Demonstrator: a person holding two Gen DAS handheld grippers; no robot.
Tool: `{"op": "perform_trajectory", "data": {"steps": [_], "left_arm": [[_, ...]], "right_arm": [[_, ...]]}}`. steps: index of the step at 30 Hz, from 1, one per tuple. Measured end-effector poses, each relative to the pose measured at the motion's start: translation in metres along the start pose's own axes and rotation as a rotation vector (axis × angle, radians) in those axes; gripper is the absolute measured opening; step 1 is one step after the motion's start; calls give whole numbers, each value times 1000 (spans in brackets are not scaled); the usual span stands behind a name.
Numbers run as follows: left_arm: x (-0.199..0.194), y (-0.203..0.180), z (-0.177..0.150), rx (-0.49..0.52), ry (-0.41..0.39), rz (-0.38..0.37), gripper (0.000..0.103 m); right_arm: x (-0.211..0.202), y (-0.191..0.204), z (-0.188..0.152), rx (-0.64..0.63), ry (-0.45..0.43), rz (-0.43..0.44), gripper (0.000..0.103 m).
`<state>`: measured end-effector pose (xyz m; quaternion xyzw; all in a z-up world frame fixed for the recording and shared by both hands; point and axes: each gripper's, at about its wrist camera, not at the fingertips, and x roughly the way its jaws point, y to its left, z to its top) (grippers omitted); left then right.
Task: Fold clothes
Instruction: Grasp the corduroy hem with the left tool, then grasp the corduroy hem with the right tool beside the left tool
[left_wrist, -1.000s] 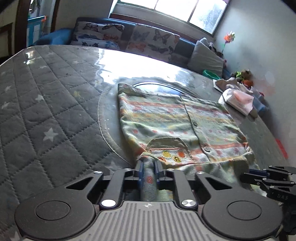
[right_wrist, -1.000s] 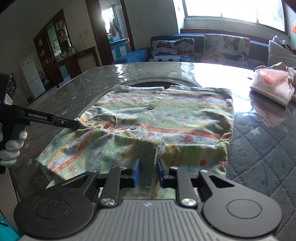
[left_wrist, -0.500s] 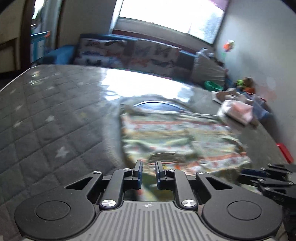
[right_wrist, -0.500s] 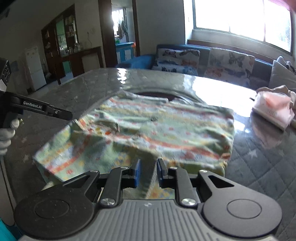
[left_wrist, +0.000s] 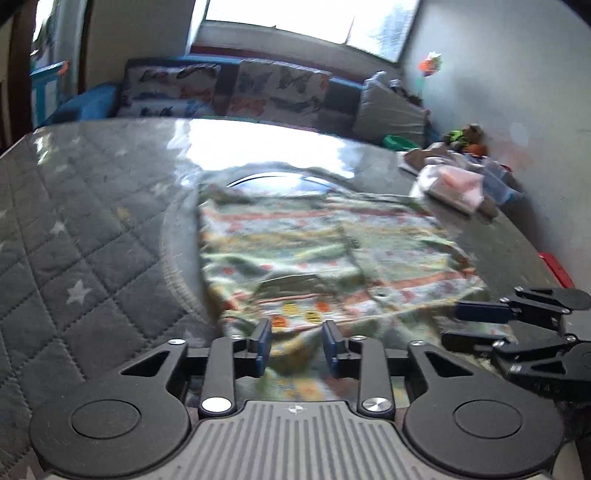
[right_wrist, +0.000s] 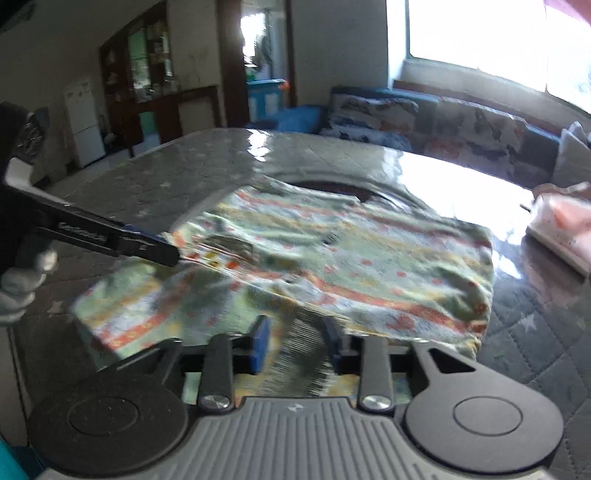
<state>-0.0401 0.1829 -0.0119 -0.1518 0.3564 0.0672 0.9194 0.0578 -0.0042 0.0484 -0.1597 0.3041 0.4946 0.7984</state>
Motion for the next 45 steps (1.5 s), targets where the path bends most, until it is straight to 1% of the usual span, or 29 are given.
{"op": "perform_trajectory", "data": {"steps": [3, 5, 8, 12, 15, 17, 20, 24, 27, 29, 33, 34, 35, 38, 41, 45], "left_arm": [[3, -12, -6, 42, 22, -25, 35], [9, -17, -13, 74, 39, -14, 36], [7, -25, -20, 135, 35, 10, 40], [-5, -29, -25, 162, 22, -7, 42], [-11, -39, -35, 216, 24, -14, 43], [-11, -44, -44, 259, 27, -2, 47], [-17, -49, -52, 299, 20, 17, 47], [-25, -46, -54, 274, 14, 9, 51], [-22, -41, -59, 254, 34, 13, 53], [-25, -42, -59, 257, 31, 15, 53], [-39, -43, -54, 276, 11, 13, 54], [-43, -44, -54, 280, 8, 8, 54], [-46, -45, -54, 285, 6, -3, 54], [-55, -52, -55, 295, 25, -74, 56], [-62, -62, -57, 323, 39, -122, 58], [-63, -74, -58, 342, 63, -186, 60]], "right_arm": [[1, 12, -2, -40, 8, 30, 43], [2, 20, -4, -67, 14, 50, 47], [3, 22, -11, -77, 30, 48, 50], [-8, 23, -13, -84, 30, 43, 50], [-17, 26, -19, -100, 31, 41, 55], [-16, 27, -26, -108, 45, 34, 56], [-21, 27, -30, -98, 43, 29, 57], [-35, 26, -30, -93, 13, 15, 57], [-32, 20, -36, -51, 38, 20, 57], [-33, 19, -40, -49, 36, 14, 56], [-48, 19, -34, -42, -15, 15, 56], [-49, 19, -34, -40, -22, 16, 56], [-47, 18, -35, -34, -10, 24, 56], [-37, 14, -40, -11, 37, 48, 56], [-41, 11, -40, -4, 26, 48, 56], [-60, 2, -36, -7, -3, 4, 56]]}}
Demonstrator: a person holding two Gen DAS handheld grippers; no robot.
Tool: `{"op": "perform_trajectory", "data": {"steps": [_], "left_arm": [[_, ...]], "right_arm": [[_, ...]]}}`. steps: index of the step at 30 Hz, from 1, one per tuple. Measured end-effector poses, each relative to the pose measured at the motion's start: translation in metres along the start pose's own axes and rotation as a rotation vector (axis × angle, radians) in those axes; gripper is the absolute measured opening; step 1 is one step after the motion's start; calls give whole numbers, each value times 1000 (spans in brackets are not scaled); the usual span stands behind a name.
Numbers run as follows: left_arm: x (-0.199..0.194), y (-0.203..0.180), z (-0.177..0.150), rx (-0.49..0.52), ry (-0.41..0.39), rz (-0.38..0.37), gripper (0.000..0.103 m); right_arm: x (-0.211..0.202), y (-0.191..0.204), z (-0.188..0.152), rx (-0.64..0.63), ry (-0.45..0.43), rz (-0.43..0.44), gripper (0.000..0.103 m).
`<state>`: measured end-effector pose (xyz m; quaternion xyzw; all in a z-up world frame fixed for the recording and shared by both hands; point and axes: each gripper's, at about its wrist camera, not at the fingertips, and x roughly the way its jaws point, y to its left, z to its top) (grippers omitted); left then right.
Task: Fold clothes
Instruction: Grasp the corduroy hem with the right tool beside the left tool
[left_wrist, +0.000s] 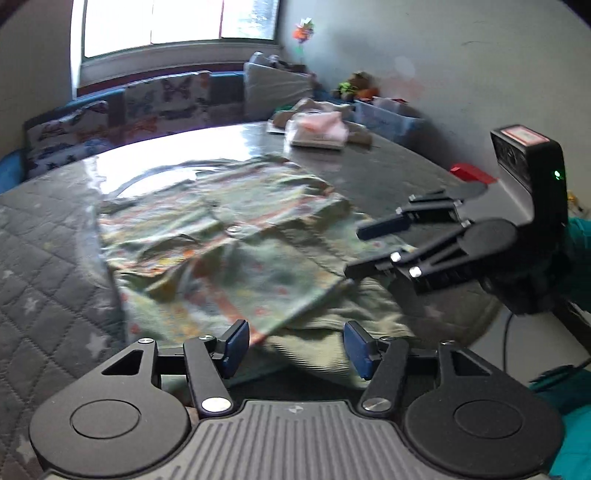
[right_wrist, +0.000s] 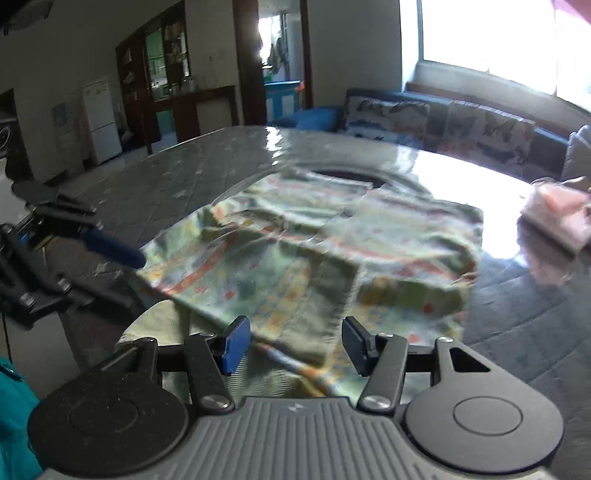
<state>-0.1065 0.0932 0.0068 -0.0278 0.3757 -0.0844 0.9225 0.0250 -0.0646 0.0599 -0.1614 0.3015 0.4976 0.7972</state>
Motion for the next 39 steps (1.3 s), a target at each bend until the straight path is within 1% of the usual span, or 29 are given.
{"op": "perform_trajectory", "data": {"steps": [6, 8, 12, 14, 15, 16, 17, 18, 19, 22, 25, 28, 30, 32, 33, 36, 37, 38, 39], "left_arm": [[15, -8, -1, 8, 77, -6, 60], [18, -10, -2, 4, 101, -5, 59], [21, -5, -1, -49, 137, -11, 59], [24, -4, -2, -76, 167, -28, 58], [27, -4, -3, -85, 183, -42, 52], [29, -5, -4, -92, 196, -57, 41], [31, -5, -4, -99, 203, -68, 37], [32, -6, -5, -105, 211, -78, 29], [32, -6, -4, -108, 207, -86, 21], [28, -3, 3, -115, 181, -104, 14], [20, 7, 15, -136, 129, -110, 13], [17, 22, 32, -184, 85, -126, 12], [19, 31, 42, -212, 67, -136, 12], [20, 36, 48, -216, 59, -142, 12], [21, 39, 51, -218, 55, -145, 12], [21, 41, 53, -210, 53, -157, 12], [20, 41, 52, -204, 52, -161, 13], [19, 41, 51, -200, 50, -163, 13], [16, 41, 48, -194, 48, -161, 14]], "right_arm": [[-17, -6, -11, -58, 42, -64, 57], [-21, -4, -17, -81, 57, -74, 60], [-29, 1, -27, -152, 73, -75, 60], [-30, 5, -31, -185, 79, -73, 63], [-31, 7, -33, -204, 83, -73, 65], [-31, 9, -35, -223, 87, -74, 69], [-30, 10, -37, -231, 88, -70, 70], [-29, 11, -38, -236, 89, -66, 70], [-28, 12, -40, -242, 89, -62, 70], [-26, 14, -43, -258, 86, -52, 72], [-25, 15, -45, -269, 70, -46, 75], [-22, 17, -43, -273, 48, -32, 75], [-19, 19, -41, -285, 24, -20, 75], [-15, 24, -37, -307, -9, -19, 75], [-13, 26, -33, -312, -26, -18, 75], [-5, 31, -20, -296, -63, 13, 63], [-2, 32, -16, -283, -57, 29, 56], [2, 31, -12, -259, -46, 58, 45], [4, 29, -8, -227, -37, 92, 40]]}}
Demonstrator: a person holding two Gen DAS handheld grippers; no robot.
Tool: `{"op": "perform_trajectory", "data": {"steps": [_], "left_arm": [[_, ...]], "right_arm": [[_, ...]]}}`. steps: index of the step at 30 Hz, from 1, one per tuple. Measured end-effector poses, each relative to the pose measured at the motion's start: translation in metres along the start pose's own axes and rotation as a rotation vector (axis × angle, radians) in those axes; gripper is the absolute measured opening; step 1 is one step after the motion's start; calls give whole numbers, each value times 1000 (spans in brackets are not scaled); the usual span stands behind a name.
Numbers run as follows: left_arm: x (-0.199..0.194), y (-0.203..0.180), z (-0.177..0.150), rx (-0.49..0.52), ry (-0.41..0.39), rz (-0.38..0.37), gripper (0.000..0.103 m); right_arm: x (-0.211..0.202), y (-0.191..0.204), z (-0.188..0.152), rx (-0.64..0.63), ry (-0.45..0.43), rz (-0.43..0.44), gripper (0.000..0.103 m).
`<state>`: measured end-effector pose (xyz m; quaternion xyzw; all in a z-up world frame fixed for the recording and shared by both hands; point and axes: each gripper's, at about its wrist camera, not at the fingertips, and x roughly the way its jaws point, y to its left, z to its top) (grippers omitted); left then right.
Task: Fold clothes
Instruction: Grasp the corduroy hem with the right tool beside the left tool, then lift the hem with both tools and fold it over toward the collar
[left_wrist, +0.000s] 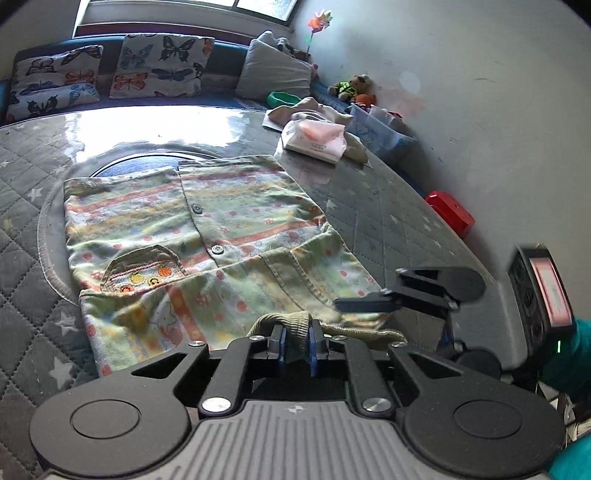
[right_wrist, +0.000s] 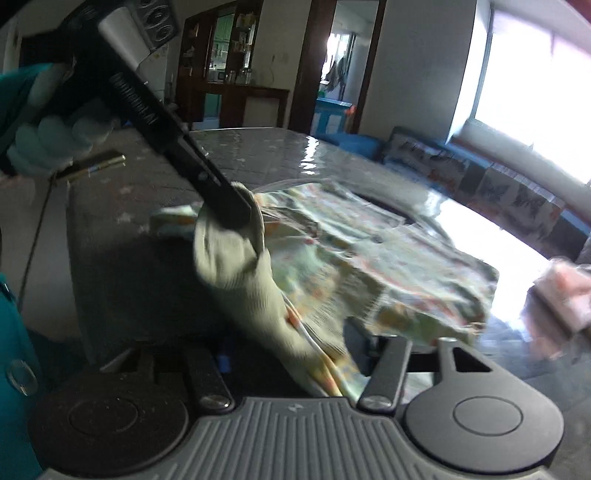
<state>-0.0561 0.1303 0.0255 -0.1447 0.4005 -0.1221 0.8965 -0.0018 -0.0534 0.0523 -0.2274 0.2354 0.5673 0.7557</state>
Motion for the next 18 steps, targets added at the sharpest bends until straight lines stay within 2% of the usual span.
{"op": "perform_trajectory", "data": {"steps": [2, 3, 6, 10, 15, 18], "left_arm": [[-6, 1, -6, 14, -8, 8, 16], [-11, 2, -9, 24, -19, 16, 21], [-25, 4, -21, 70, -57, 84, 64], [-31, 3, -36, 154, -67, 162, 65], [-15, -5, -50, 307, -52, 302, 66], [-3, -8, -55, 393, -55, 358, 66]], "right_arm": [[2, -7, 6, 53, 6, 37, 26], [2, -13, 9, 81, 11, 53, 24], [2, -27, 18, 153, 17, 89, 20], [2, -39, 27, 221, 17, 108, 17], [2, -45, 36, 254, 12, 107, 17], [3, -45, 39, 259, 13, 101, 16]]}}
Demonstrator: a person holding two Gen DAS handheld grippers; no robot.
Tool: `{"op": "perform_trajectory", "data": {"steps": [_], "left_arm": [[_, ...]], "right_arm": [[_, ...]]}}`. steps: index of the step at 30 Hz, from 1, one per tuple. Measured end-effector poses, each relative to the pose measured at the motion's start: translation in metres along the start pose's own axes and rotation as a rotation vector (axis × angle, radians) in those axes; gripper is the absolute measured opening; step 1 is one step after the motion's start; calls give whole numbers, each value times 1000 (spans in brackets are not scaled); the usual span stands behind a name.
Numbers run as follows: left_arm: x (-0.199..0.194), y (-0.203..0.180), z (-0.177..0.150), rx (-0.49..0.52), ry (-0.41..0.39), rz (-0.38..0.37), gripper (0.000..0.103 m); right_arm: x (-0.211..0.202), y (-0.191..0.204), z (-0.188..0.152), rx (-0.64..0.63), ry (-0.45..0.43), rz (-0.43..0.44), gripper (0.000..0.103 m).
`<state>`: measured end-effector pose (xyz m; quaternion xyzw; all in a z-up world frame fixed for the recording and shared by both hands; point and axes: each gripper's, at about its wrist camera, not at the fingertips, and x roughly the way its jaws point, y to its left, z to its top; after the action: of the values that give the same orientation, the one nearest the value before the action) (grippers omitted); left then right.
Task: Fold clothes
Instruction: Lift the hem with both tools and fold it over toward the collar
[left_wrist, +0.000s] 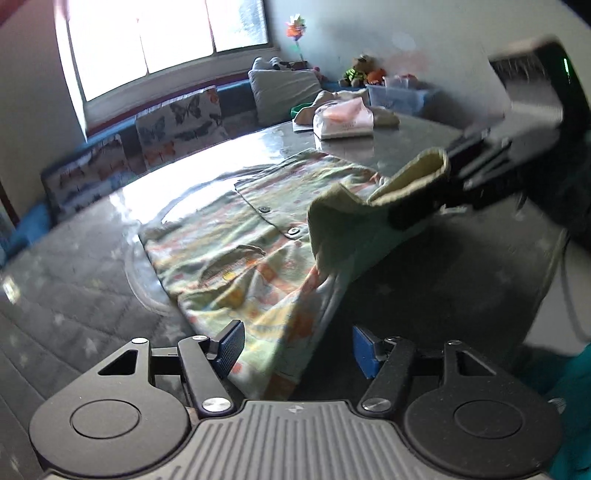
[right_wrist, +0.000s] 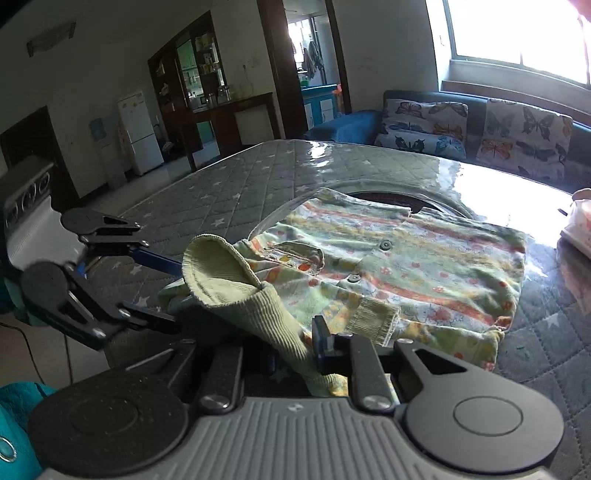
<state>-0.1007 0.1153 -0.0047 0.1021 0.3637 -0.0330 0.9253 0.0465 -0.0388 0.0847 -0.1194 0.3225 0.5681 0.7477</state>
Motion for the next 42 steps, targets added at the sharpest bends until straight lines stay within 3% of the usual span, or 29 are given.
{"op": "perform_trajectory", "data": {"steps": [3, 5, 10, 13, 19, 25, 28, 37, 42], "left_arm": [[8, -8, -4, 96, -8, 35, 65], [10, -11, -8, 153, -18, 64, 56], [12, -7, -15, 198, -26, 92, 16], [3, -5, -16, 184, -64, 83, 10], [-29, -6, -15, 138, -138, 18, 9], [-81, -9, -20, 59, -203, -125, 9], [-98, -11, -21, 36, -225, -161, 9], [-71, 22, 8, -59, -209, -143, 9], [-41, 51, 29, -99, -190, -88, 9]], "right_arm": [[0, -1, 1, 11, -6, -9, 16], [0, -2, 2, 18, -11, -18, 15], [2, 1, -2, 8, -27, -32, 11], [-1, 7, -8, -4, -45, -35, 7], [-23, 15, -11, -16, -75, -24, 6], [-69, 37, -17, -43, -46, 39, 6], [-89, 47, -12, -67, -27, 59, 6], [-68, 28, 34, -137, 7, 37, 5], [-41, 12, 72, -201, 8, 13, 5]]}}
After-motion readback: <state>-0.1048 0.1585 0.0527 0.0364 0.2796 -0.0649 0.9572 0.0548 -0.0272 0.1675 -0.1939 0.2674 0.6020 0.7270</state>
